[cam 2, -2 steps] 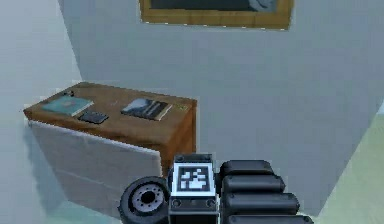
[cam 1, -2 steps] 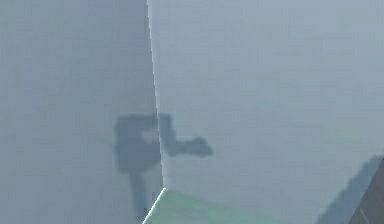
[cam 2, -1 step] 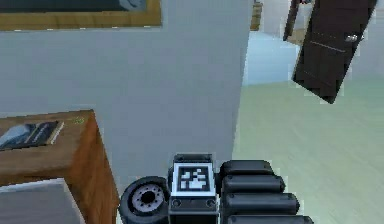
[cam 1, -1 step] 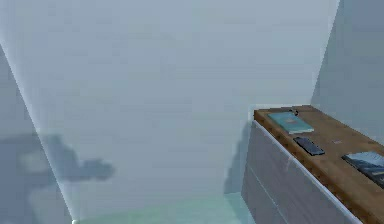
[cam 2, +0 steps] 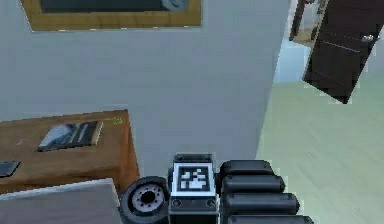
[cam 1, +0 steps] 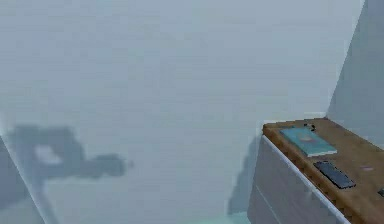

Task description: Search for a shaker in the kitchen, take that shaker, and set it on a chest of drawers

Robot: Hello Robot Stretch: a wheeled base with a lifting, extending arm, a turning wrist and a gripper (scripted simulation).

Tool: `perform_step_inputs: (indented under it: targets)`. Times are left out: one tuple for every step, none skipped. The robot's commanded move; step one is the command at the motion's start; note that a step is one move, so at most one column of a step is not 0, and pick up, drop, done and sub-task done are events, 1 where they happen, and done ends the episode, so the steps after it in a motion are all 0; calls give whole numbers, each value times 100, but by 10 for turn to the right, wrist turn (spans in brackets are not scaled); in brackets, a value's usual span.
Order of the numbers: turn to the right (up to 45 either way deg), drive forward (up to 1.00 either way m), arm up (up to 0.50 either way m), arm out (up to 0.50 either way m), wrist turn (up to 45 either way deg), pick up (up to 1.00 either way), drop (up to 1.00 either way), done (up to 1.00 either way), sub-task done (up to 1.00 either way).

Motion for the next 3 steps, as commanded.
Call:
perform_step_inputs:
  targets:
    - [120, 0, 0, 0, 0, 0, 0, 0, 0]
    - [0, 60, 0, 0, 0, 0, 0, 0, 0]
    - [-450, 0, 0, 0, 0, 0, 0, 0, 0]
